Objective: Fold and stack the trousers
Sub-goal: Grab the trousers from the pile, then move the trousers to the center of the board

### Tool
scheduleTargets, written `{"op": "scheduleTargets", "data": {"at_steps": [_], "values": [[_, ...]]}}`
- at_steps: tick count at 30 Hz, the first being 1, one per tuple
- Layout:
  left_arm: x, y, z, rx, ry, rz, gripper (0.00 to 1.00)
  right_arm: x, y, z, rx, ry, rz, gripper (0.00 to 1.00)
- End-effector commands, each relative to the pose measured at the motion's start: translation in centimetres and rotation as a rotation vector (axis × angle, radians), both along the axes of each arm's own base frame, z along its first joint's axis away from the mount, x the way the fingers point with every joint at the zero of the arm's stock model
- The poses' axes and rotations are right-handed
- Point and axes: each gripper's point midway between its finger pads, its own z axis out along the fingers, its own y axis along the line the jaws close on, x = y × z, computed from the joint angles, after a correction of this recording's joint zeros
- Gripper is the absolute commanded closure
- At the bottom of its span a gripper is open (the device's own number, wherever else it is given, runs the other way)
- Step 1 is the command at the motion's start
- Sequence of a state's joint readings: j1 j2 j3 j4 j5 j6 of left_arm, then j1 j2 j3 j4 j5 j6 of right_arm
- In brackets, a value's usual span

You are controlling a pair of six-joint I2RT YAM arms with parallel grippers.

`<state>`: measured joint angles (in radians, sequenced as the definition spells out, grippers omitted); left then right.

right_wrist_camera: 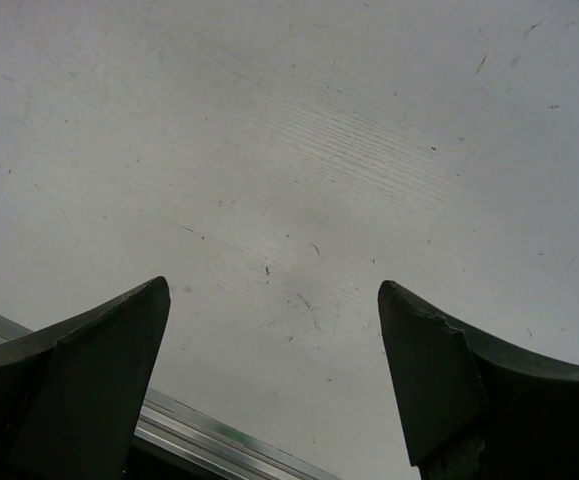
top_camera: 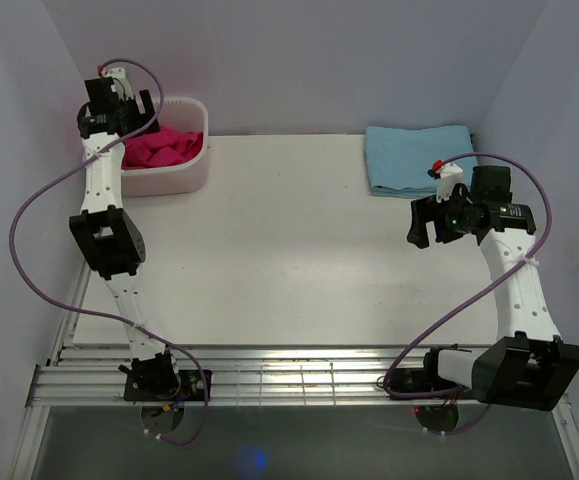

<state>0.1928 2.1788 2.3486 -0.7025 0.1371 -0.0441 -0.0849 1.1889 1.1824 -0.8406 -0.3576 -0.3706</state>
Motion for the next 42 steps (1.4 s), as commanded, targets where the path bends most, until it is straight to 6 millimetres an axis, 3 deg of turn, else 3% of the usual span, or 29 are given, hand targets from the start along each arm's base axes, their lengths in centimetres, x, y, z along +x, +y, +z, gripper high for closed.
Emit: {"op": "scheduleTargets", "data": {"at_steps": [1, 3, 4, 7, 8, 11, 13, 16, 17, 19, 20, 23, 24, 27, 28, 30, 31, 32, 34, 35, 38, 41, 42], "values": [[0.8, 2.8, -2.7, 0.037, 0.027, 0.091, 0.02, 1.3, -0.1, 0.4, 0.015, 0.002, -0.015, 0.10], [1.5, 3.7, -4.7, 0.057, 0.043, 0.109, 0.02, 1.6, -0.2, -0.5, 0.014, 0.032, -0.019, 0.10], [2.1, 4.0, -7.0, 0.061, 0.074, 0.112, 0.02, 1.7, -0.2, -0.8, 0.012, 0.040, -0.018, 0.10], [3.2, 4.4, -9.9, 0.075, 0.107, 0.105, 0.02, 1.8, -0.3, -2.3, 0.012, 0.073, -0.020, 0.10], [3.7, 4.6, -12.0, 0.092, 0.132, 0.088, 0.02, 1.8, -0.4, -2.7, 0.008, 0.079, -0.024, 0.10], [4.5, 4.9, -14.8, 0.106, 0.156, 0.070, 0.02, 1.5, -0.5, -3.5, 0.001, 0.094, -0.023, 0.10], [4.7, 4.5, -15.6, 0.100, 0.155, 0.036, 0.04, 1.6, -0.6, -3.6, -0.006, 0.087, -0.020, 0.10], [5.2, 4.4, -16.4, 0.092, 0.139, 0.026, 0.17, 1.7, -0.6, -3.5, -0.007, 0.089, -0.021, 0.10], [5.6, 4.2, -16.1, 0.089, 0.120, 0.021, 0.34, 2.0, -0.5, -3.3, -0.002, 0.083, -0.021, 0.10], [6.2, 4.1, -15.1, 0.064, 0.075, 0.011, 0.51, 2.1, -0.6, -3.2, -0.002, 0.083, -0.024, 0.10], [6.4, 3.9, -14.5, 0.054, 0.055, 0.001, 0.69, 2.2, -0.6, -3.2, 0.001, 0.085, -0.024, 0.10], [7.4, 3.6, -9.9, 0.050, -0.065, -0.016, 0.97, 2.4, -0.4, -3.0, 0.013, 0.090, -0.027, 0.09], [7.7, 3.5, -8.2, 0.045, -0.110, -0.012, 1.00, 2.4, -0.4, -2.9, 0.014, 0.085, -0.026, 0.09], [7.9, 2.9, 0.6, 0.054, -0.326, -0.024, 1.00, 2.5, -0.4, -2.4, 0.013, 0.068, -0.026, 0.09], [7.2, 2.7, 5.1, 0.066, -0.417, -0.023, 1.00, 2.5, -0.4, -2.2, 0.010, 0.060, -0.024, 0.09], [6.5, 2.4, 11.4, 0.071, -0.589, -0.018, 1.00, 2.3, -0.4, -1.7, 0.010, 0.045, -0.022, 0.09], [5.7, 2.2, 15.6, 0.088, -0.711, -0.019, 1.00, 2.4, -0.3, -1.5, 0.009, 0.033, -0.018, 0.09], [4.1, 1.7, 19.5, 0.096, -0.797, -0.024, 1.00, 2.3, -0.3, -1.2, 0.009, 0.021, -0.014, 0.09], [2.2, 0.8, 24.6, 0.107, -0.931, -0.042, 1.00, 2.2, -0.2, -0.9, 0.009, 0.006, -0.010, 0.09], [0.4, 0.3, 28.4, 0.126, -1.018, -0.050, 1.00, 2.1, -0.2, -0.9, 0.008, 0.004, -0.004, 0.09], [-3.4, -0.9, 34.6, 0.140, -1.189, -0.067, 1.00, 2.0, -0.2, -0.5, 0.005, -0.013, 0.000, 0.09], [-8.7, -3.0, 40.3, 0.166, -1.356, -0.101, 1.00, 1.9, -0.1, 0.0, 0.005, -0.038, 0.003, 0.10], [-11.3, -4.0, 42.4, 0.178, -1.412, -0.116, 1.00, 1.9, -0.1, 0.0, 0.005, -0.041, 0.004, 0.10]]}}
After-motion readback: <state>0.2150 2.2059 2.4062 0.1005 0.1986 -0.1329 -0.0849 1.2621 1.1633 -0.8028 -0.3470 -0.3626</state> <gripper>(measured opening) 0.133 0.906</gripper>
